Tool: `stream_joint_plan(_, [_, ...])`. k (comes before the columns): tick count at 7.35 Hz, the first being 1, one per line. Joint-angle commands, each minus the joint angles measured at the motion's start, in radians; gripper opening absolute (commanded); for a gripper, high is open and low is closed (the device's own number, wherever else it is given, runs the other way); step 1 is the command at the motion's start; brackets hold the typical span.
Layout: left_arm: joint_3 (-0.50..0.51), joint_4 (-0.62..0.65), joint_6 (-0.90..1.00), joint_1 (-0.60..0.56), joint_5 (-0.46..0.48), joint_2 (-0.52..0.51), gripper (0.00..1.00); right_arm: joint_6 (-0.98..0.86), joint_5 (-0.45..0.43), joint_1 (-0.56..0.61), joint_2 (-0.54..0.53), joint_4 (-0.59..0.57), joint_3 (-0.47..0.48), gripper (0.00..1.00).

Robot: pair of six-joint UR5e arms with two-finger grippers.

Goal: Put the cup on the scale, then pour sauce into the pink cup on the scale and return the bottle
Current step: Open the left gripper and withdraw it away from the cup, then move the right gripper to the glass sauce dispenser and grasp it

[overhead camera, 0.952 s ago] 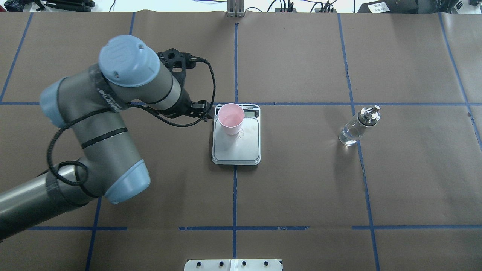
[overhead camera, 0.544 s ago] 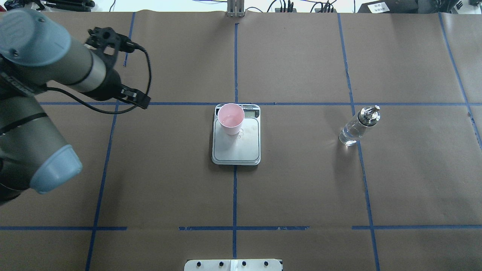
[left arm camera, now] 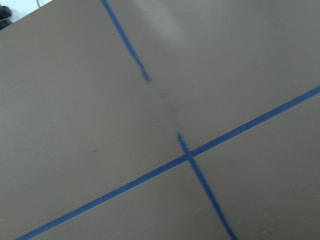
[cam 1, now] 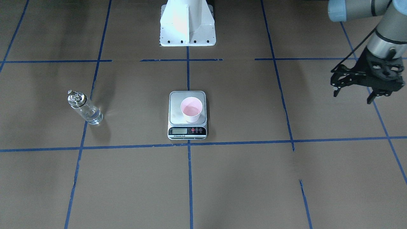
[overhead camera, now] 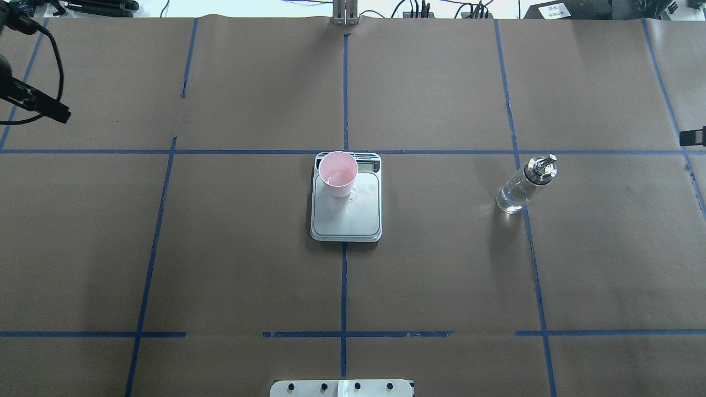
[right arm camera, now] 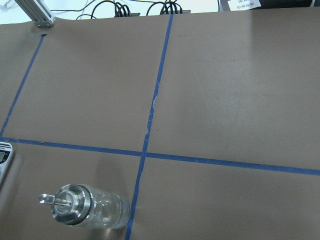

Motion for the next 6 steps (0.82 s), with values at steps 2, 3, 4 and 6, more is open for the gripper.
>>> stream_joint_plan(2, [0.021,-0.069,0.080,-0.100,-0.022,0.080,1.00,0.223,-0.290,-0.267,-0.049,0.098,0.104,1.00])
stream_joint_plan(3, [0.019,-0.069,0.080,-0.100,-0.022,0.080,1.00,0.232,-0.396,-0.342,-0.049,0.098,0.120,1.00])
stream_joint_plan(4, [0.019,-0.067,0.079,-0.100,-0.022,0.080,1.00,0.248,-0.499,-0.419,-0.052,0.101,0.126,0.99])
stream_joint_plan(6, [0.018,-0.066,0.074,-0.100,-0.020,0.080,1.00,0.300,-0.767,-0.605,-0.059,0.101,0.140,0.99])
